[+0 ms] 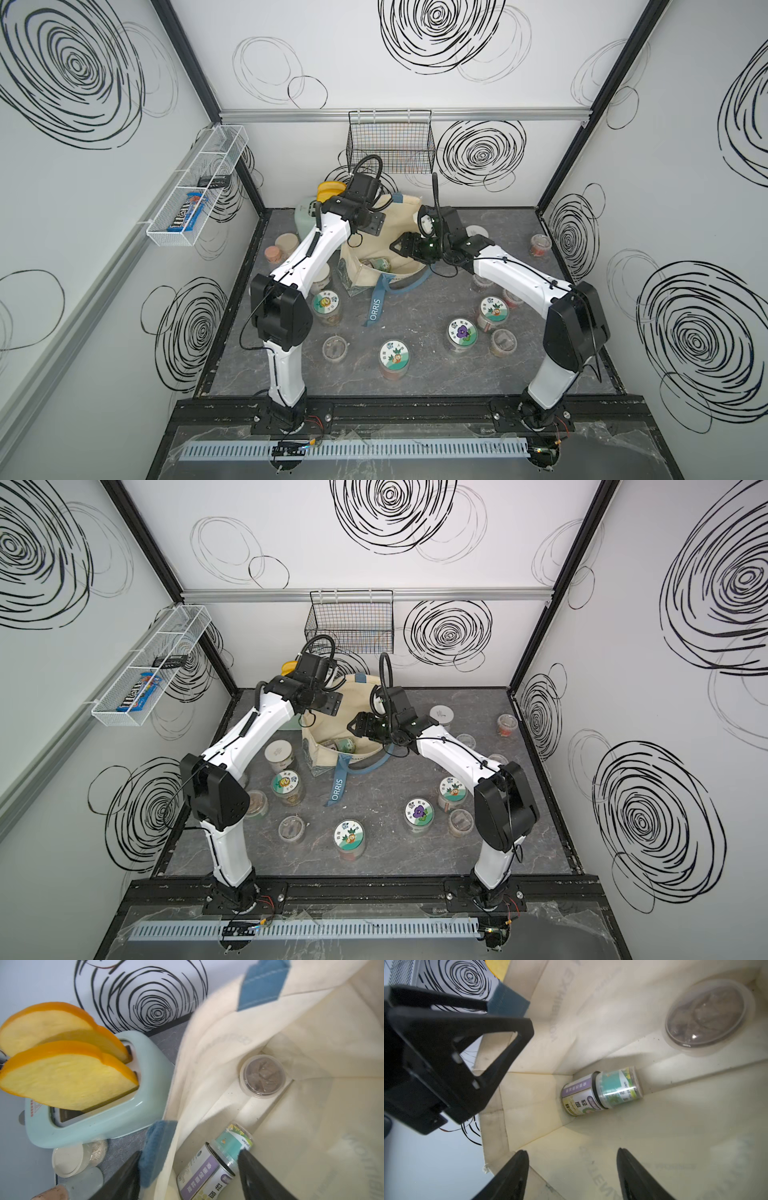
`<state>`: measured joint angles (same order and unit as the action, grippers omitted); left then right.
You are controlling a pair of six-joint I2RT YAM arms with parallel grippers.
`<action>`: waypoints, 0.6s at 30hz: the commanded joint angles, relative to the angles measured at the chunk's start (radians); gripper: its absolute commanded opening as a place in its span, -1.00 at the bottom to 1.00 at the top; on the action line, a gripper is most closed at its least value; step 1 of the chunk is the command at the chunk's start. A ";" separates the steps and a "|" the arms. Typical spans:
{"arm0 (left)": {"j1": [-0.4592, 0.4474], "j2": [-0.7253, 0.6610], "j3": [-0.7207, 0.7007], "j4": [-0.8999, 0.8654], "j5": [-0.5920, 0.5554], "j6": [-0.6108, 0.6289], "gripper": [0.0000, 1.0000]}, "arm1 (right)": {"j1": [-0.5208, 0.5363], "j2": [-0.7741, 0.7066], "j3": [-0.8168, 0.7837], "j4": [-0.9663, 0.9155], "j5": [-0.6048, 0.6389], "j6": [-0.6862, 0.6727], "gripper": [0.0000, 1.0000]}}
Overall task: Take out the seed jars from the canvas bag
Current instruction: Adjust the canvas bag at the center of the board.
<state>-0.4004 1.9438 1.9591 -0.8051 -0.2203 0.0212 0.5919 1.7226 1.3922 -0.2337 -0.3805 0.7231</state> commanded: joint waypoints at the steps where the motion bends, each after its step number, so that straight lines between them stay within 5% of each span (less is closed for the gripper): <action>1: 0.010 -0.012 0.019 0.019 -0.052 0.012 0.50 | 0.003 -0.083 -0.082 -0.026 0.024 -0.028 0.43; 8: -0.035 -0.099 -0.041 0.063 -0.045 0.001 0.95 | 0.001 -0.157 -0.227 0.016 0.024 -0.016 0.43; 13: -0.081 -0.036 -0.058 0.026 -0.165 0.028 0.98 | -0.002 -0.169 -0.250 0.004 0.021 -0.009 0.43; 15: -0.090 -0.031 -0.071 0.024 -0.165 0.024 0.81 | -0.002 -0.173 -0.256 -0.006 0.022 -0.008 0.43; 18: -0.109 -0.072 -0.107 0.052 -0.134 0.011 -0.06 | -0.004 -0.183 -0.264 -0.029 0.035 -0.015 0.43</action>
<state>-0.5026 1.8919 1.8793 -0.7830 -0.3412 0.0326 0.5911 1.5818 1.1408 -0.2302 -0.3645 0.7204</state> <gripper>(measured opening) 0.621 0.717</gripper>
